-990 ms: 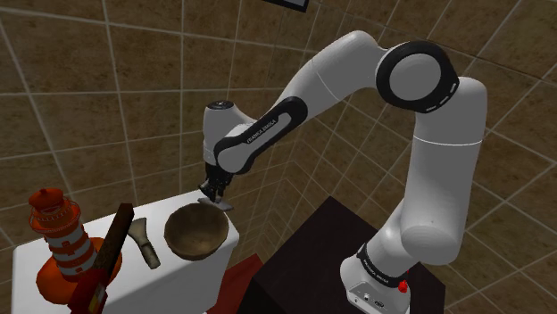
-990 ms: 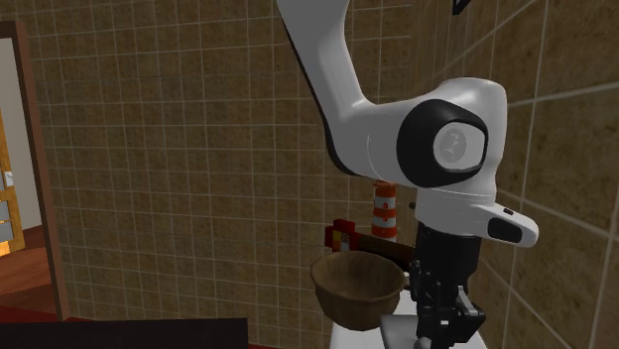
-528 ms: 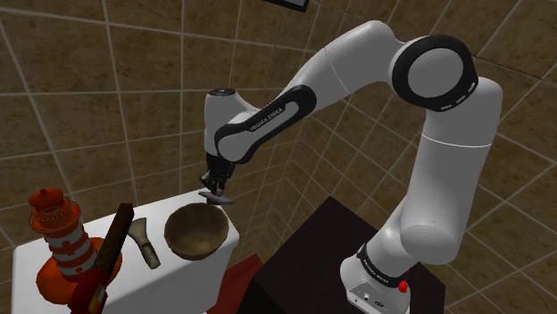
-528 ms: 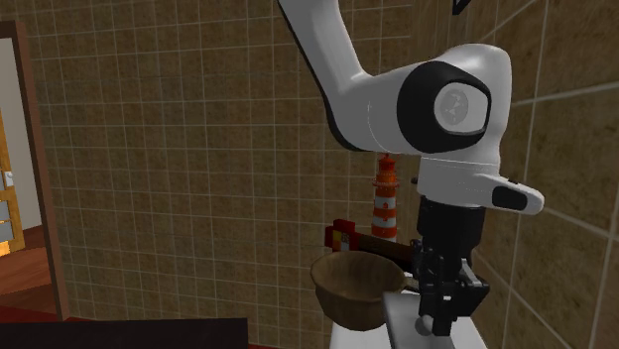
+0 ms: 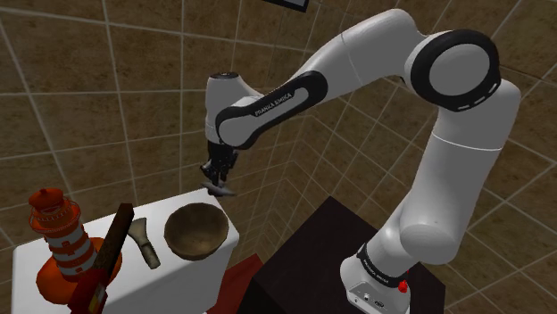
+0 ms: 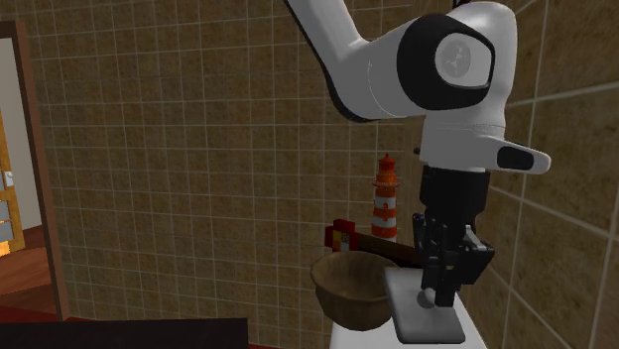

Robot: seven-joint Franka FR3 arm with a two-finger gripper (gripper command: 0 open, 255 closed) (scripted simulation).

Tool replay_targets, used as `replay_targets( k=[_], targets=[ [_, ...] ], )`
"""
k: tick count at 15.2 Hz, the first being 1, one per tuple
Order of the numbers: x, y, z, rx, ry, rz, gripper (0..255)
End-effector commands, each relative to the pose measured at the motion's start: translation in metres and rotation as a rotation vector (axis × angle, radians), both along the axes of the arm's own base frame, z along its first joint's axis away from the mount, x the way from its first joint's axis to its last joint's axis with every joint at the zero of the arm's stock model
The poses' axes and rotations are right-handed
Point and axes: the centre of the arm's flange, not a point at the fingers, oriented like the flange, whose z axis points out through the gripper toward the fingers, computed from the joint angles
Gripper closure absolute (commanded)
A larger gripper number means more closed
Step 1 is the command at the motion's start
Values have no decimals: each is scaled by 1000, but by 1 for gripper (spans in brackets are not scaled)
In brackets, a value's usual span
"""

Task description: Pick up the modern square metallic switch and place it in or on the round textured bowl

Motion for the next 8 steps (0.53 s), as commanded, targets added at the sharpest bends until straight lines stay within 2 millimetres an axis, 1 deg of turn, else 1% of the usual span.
replay_targets(
  k=[1, 8],
  targets=[
    [-1, 1, 11, 0, 0, 0, 255],
    [-1, 1, 48, 0, 0, 0, 255]
  ],
)
